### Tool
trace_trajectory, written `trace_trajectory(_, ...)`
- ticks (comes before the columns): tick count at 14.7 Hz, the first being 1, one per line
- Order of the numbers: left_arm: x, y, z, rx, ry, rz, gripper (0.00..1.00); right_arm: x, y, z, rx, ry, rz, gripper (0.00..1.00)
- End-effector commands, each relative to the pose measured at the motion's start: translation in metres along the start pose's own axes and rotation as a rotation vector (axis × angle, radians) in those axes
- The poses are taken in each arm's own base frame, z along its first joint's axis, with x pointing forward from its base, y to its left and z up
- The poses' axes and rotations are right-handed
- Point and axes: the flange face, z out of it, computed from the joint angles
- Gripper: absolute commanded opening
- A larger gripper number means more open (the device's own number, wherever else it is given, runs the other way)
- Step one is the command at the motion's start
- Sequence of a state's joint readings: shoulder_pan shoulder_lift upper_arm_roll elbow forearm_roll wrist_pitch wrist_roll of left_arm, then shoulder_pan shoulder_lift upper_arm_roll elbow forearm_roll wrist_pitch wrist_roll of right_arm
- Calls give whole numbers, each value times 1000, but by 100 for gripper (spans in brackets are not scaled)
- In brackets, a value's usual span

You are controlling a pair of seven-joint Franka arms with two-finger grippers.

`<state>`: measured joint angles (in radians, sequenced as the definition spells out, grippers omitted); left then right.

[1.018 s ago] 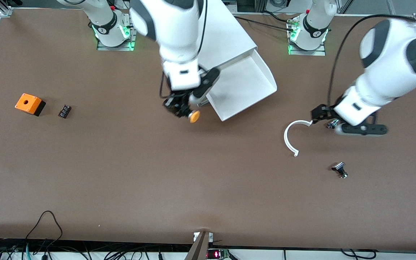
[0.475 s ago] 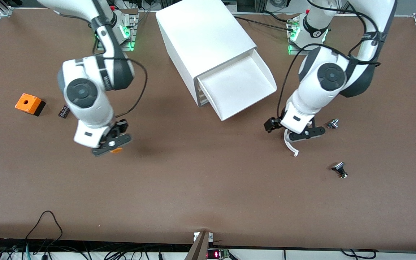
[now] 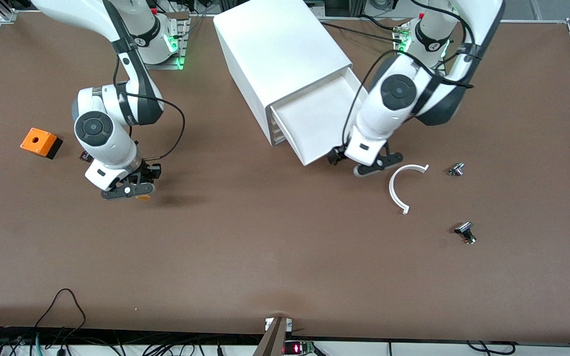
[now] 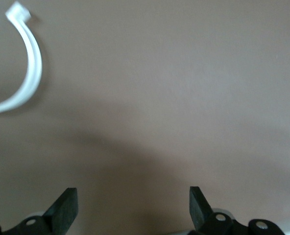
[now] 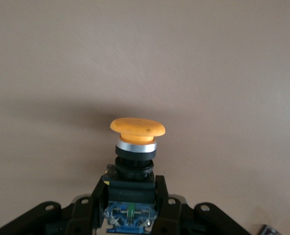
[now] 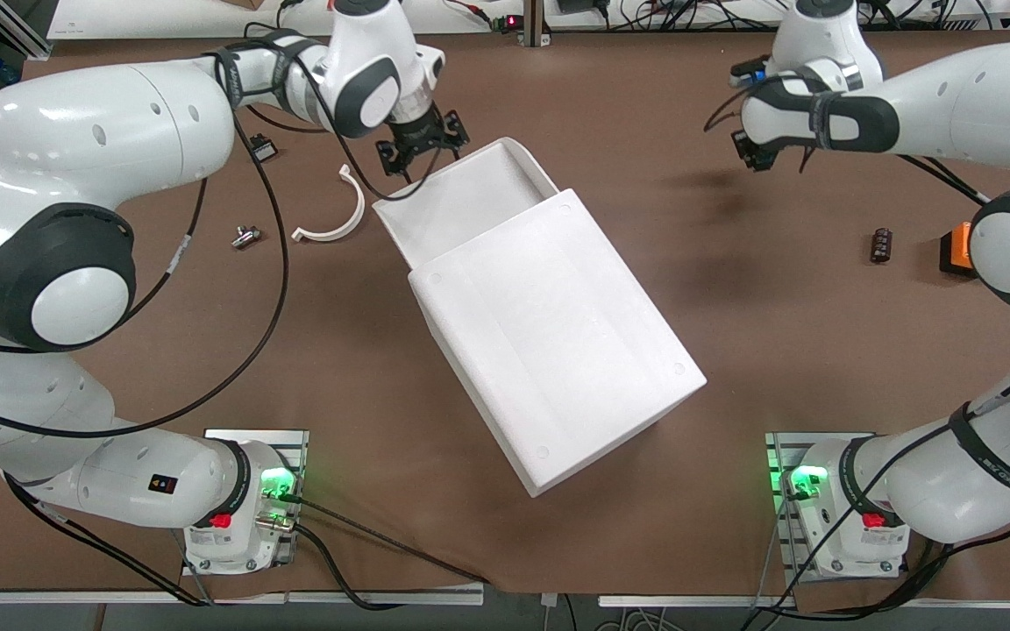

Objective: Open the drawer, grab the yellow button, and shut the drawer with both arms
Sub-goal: 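Push the drawer shut with the left gripper while the right gripper carries the button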

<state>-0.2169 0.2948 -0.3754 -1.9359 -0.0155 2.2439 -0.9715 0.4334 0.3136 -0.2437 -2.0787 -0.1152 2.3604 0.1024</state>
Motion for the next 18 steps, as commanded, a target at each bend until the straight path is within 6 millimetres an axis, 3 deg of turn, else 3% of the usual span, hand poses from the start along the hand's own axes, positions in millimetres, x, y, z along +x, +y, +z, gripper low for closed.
trace_trajectory(1,-33,3,0,14,14,-28,100,-27,24,10,29,2,60,33)
trace_trajectory(3,-61,12,4,10,5,-36,100,-29,31,30,26,-11,76,33)
trace_trajectory(8,-135,31,20,-19,-10,-63,100,-41,19,92,24,20,62,33)
trace_trajectory(11,-162,31,25,-1,-19,-57,100,-45,16,112,20,26,52,33)
trace_trajectory(12,-164,30,28,6,-22,-57,100,-44,16,109,22,29,57,38)
trace_trajectory(13,-166,29,30,11,-23,-56,100,-40,17,102,24,39,66,64)
trace_trajectory(14,-166,28,30,11,-24,-56,100,-37,18,93,27,57,94,100)
trace_trajectory(16,-162,28,29,9,-23,-60,100,-28,21,66,34,75,134,100)
trace_trajectory(18,-158,27,28,5,-21,-54,100,-5,27,31,28,63,143,100)
